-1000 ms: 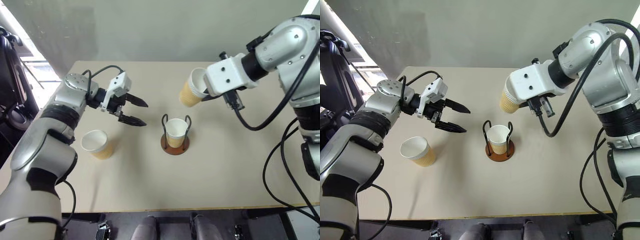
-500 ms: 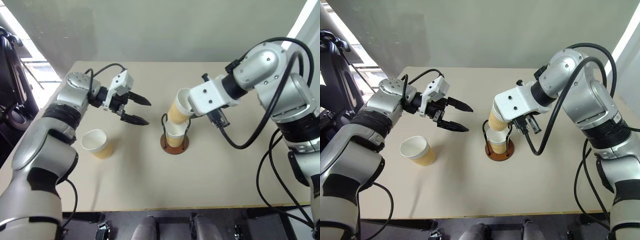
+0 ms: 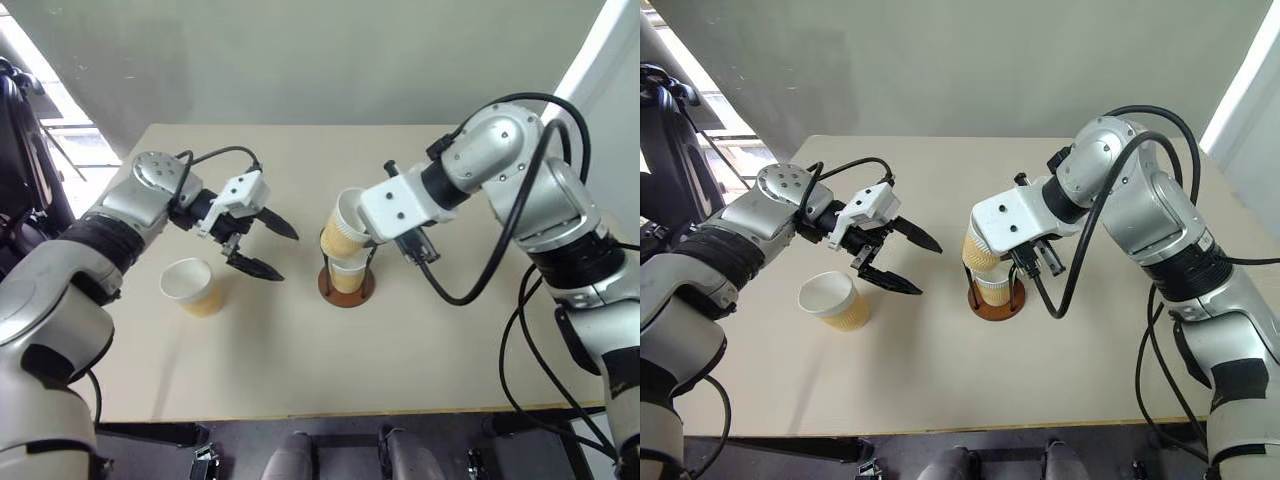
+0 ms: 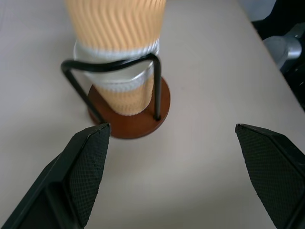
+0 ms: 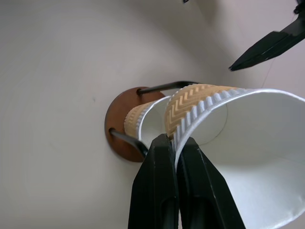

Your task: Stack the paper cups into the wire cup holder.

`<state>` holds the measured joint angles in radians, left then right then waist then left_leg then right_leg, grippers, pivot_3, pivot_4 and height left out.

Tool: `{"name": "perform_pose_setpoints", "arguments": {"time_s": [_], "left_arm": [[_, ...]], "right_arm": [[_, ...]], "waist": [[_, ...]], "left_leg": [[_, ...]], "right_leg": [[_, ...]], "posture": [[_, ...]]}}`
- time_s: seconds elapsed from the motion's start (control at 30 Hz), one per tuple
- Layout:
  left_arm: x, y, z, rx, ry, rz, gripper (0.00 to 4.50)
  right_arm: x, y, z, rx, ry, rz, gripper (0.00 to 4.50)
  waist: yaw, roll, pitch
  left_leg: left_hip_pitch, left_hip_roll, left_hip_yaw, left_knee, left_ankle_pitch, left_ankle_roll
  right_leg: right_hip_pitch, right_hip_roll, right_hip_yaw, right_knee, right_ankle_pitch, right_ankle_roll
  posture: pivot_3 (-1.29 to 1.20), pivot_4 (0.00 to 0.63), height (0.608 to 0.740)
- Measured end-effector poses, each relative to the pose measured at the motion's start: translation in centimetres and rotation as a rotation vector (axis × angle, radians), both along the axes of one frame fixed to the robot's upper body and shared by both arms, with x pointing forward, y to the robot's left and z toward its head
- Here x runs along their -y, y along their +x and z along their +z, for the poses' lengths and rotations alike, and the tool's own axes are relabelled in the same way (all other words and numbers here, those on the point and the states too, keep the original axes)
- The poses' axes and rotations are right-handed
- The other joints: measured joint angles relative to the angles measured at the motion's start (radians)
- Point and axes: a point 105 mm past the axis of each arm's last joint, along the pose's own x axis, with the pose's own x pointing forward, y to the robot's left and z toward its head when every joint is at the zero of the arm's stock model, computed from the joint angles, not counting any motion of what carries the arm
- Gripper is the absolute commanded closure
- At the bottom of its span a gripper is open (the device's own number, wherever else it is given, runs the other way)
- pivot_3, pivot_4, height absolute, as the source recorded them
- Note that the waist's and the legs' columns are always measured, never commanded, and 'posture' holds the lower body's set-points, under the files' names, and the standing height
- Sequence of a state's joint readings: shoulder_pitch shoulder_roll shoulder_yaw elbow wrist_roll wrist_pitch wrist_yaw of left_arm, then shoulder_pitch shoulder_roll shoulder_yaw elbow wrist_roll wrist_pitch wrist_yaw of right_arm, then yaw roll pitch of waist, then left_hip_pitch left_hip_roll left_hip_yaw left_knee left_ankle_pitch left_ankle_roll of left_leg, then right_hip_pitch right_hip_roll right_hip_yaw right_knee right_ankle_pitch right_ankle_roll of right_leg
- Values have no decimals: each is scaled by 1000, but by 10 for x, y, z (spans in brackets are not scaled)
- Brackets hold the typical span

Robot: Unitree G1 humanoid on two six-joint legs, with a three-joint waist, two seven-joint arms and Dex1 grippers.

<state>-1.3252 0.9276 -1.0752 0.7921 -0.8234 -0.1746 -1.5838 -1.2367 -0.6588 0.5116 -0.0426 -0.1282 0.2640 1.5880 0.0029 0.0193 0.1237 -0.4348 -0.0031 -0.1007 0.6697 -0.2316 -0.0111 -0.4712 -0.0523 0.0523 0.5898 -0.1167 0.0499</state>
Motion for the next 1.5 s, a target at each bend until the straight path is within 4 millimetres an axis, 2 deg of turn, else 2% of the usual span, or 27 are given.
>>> {"name": "perform_pose_setpoints", "arguments": {"time_s": [0.23,0.6,1.1,1.5], "left_arm": [[1,-1,2,6,-12,-8,0],[-10,3,-3,25,1,21,0],[-7,0,-1,18,-6,6,0],[-5,-2,0,10,-14,-3,0]], "right_arm": [[-1,6,-3,28,-14,8,4473],[7,11,-2,47,-50,0,4473],[11,11,-3,112,-120,52,4473],[17,24,-9,171,-190,66,4473]], "waist": [[0,0,0],[0,0,0],[0,0,0],[0,0,0]], "left_leg": [[0,0,-1,0,1,-2],[0,0,0,-1,1,-2],[0,0,-1,-1,1,-2],[0,0,-1,-1,1,-2]], "right_leg": [[-1,0,0,2,0,0],[-1,0,0,1,0,0],[-1,0,0,1,0,-1],[-1,0,0,1,0,-1]], "posture": [[0,150,740],[0,150,740],[0,150,740],[0,150,740]]}}
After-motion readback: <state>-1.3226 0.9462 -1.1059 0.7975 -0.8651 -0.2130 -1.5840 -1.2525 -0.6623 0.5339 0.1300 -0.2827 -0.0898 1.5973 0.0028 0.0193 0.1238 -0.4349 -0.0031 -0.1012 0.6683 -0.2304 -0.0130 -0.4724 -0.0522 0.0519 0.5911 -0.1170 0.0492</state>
